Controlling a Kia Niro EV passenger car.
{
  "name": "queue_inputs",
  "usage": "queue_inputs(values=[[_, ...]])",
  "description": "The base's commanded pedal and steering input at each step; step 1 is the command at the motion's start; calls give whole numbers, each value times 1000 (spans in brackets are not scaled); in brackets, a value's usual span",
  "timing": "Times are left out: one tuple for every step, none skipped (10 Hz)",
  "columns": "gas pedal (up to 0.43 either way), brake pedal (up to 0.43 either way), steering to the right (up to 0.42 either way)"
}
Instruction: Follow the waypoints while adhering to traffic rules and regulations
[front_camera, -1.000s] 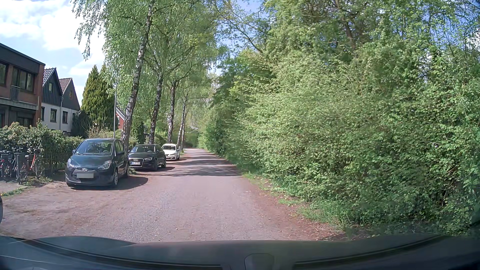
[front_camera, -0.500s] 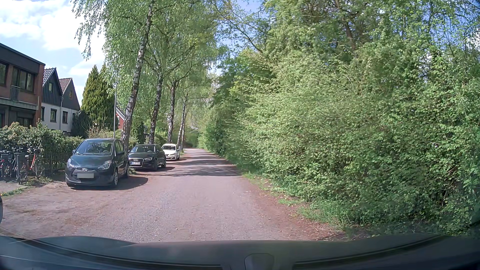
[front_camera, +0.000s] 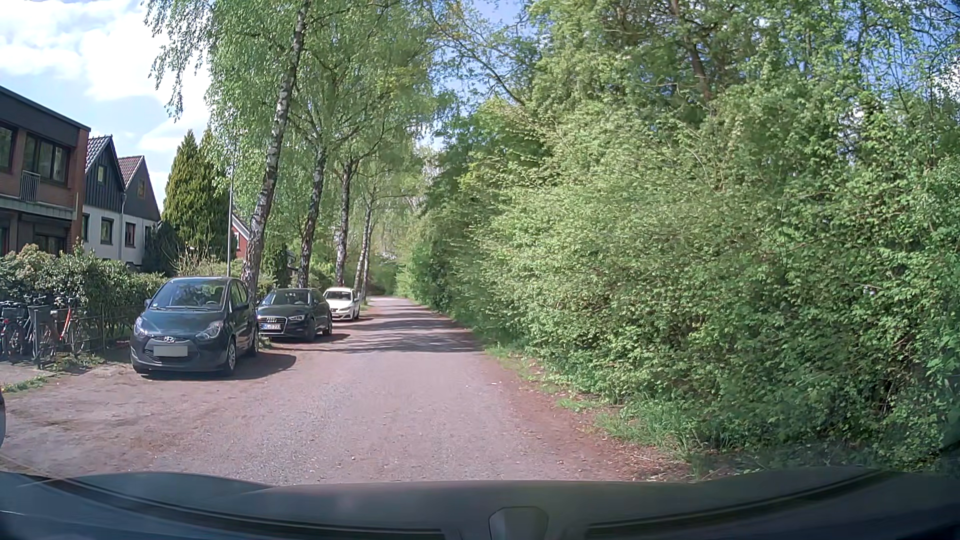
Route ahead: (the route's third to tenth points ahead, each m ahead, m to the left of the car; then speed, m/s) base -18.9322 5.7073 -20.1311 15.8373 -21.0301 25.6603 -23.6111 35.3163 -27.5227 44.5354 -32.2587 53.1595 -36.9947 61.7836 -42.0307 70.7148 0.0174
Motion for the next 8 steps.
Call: queue_inputs(values=[[0, 274, -19], [0, 274, -20], [0, 274, -19], [0, 274, -20], [0, 274, -20], [0, 274, -19], [0, 274, -19], [0, 274, -19]])
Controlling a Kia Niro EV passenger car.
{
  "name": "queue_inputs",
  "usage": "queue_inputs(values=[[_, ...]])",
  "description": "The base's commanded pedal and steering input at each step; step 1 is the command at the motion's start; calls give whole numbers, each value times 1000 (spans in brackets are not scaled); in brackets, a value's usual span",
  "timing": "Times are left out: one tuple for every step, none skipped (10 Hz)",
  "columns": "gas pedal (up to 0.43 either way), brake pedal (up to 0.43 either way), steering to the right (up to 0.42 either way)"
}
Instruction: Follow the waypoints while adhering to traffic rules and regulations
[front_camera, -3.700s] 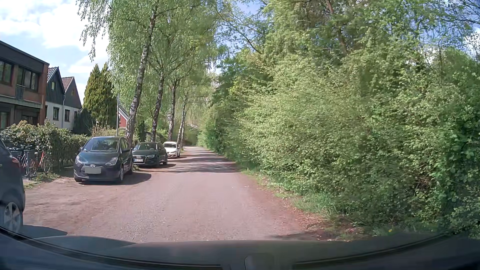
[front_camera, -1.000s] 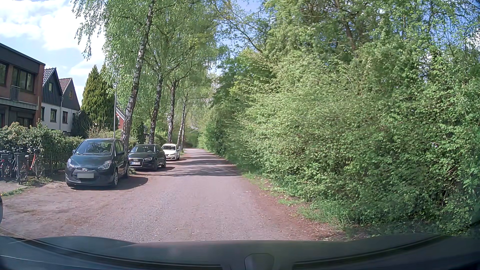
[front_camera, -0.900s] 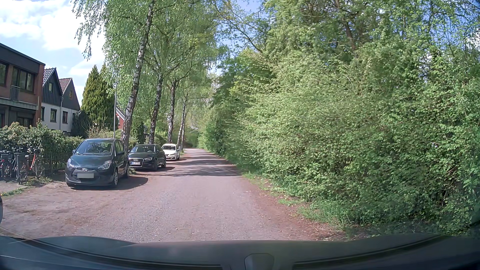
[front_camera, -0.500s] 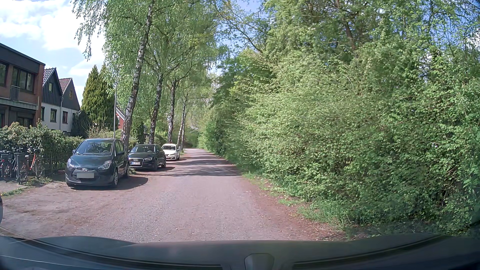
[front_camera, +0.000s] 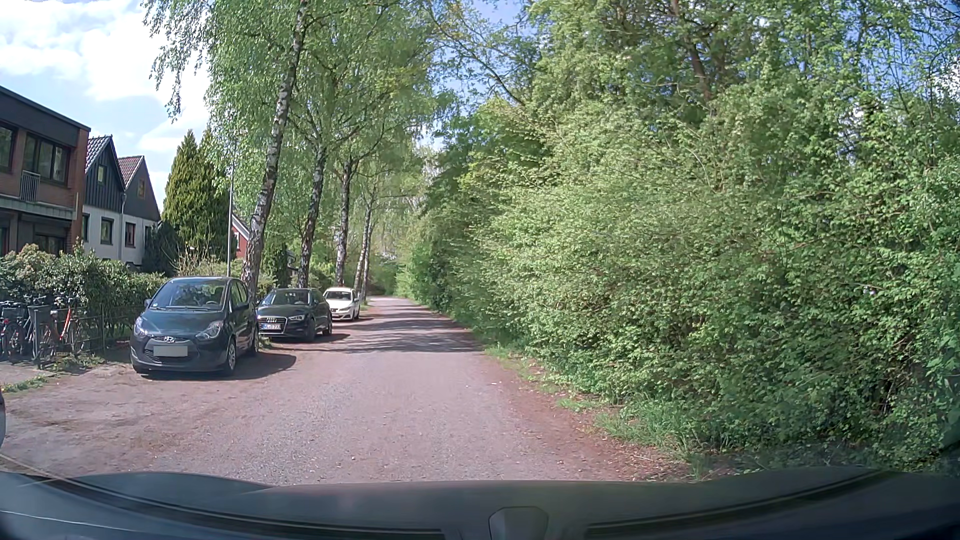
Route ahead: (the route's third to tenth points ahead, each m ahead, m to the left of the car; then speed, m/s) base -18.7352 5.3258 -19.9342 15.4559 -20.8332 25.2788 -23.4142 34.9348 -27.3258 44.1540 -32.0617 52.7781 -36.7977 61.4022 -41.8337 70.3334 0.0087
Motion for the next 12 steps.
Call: queue_inputs(values=[[0, 274, -19], [0, 274, -20], [0, 274, -20], [0, 274, -19], [0, 274, -20], [0, 274, -20], [0, 274, -19], [0, 274, -20], [0, 274, -19], [0, 274, -19], [0, 274, -20], [0, 274, -19]])
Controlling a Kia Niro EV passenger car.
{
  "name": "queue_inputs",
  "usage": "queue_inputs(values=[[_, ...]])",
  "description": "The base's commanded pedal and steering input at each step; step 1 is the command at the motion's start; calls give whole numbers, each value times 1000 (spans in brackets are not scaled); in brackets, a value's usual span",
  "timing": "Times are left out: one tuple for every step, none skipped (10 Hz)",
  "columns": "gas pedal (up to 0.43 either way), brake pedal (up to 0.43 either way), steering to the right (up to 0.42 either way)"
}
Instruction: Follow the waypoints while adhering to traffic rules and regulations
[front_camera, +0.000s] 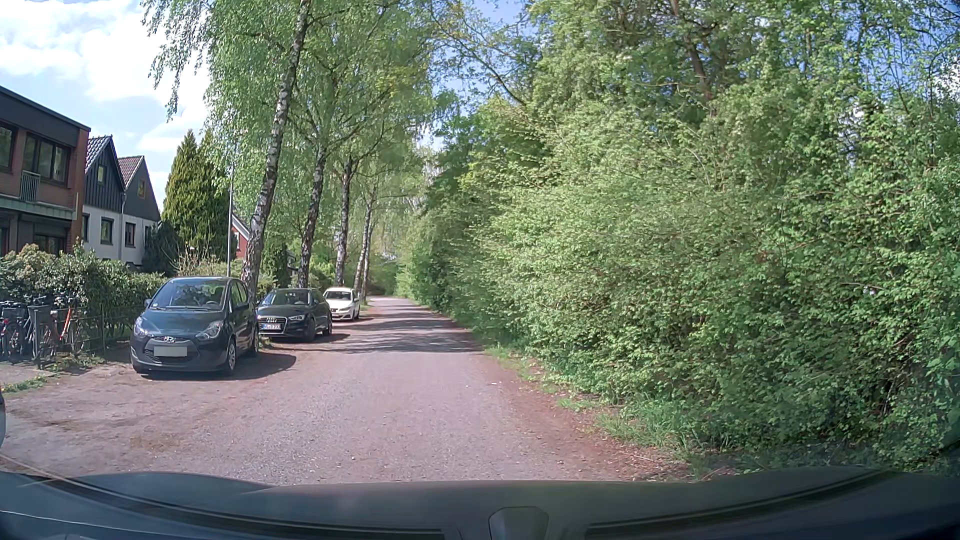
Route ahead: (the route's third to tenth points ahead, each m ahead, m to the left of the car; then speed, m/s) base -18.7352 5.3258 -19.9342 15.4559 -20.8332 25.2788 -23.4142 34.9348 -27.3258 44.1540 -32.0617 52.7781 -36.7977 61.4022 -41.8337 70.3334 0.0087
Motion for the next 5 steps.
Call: queue_inputs(values=[[0, 274, -19], [0, 274, -19], [0, 274, -20], [0, 274, -19], [0, 274, -20]])
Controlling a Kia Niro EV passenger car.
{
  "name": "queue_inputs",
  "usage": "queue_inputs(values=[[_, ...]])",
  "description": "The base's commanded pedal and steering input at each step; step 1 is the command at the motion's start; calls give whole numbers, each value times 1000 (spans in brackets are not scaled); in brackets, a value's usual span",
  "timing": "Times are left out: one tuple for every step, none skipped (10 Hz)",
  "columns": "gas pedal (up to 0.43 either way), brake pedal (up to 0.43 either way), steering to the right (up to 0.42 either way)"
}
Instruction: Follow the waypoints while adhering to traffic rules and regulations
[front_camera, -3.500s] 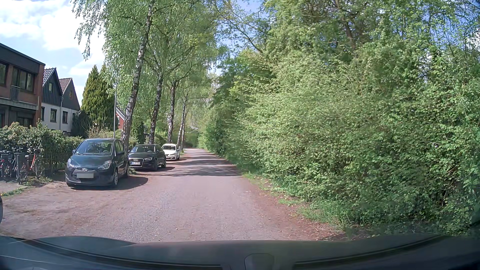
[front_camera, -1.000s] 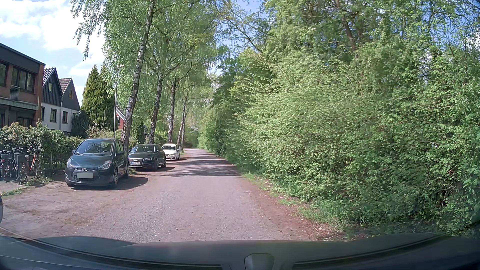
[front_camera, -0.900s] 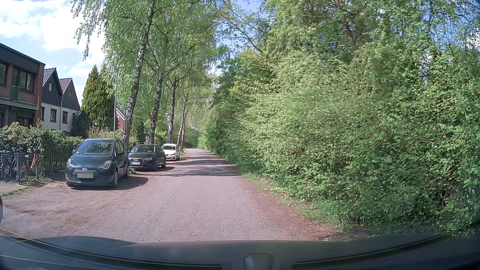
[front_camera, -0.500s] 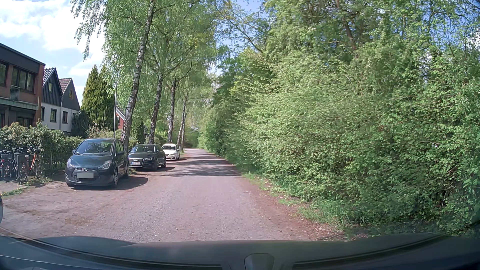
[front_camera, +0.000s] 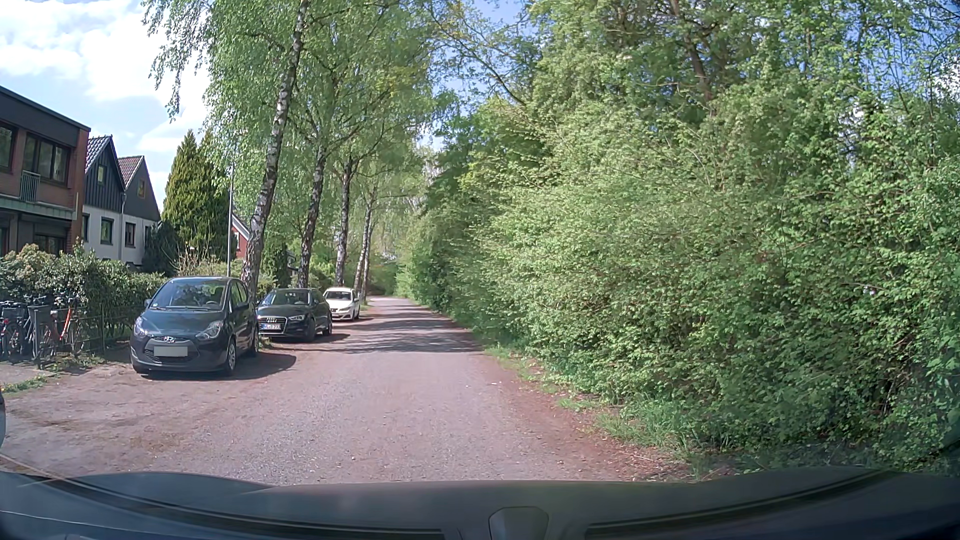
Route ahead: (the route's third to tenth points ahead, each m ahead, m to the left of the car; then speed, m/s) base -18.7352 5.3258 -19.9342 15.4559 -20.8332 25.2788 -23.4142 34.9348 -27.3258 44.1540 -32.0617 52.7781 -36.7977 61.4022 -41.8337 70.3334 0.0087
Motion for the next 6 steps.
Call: queue_inputs(values=[[0, 274, -19], [0, 274, -19], [0, 274, -19], [0, 274, -20], [0, 274, -19], [0, 274, -19]])
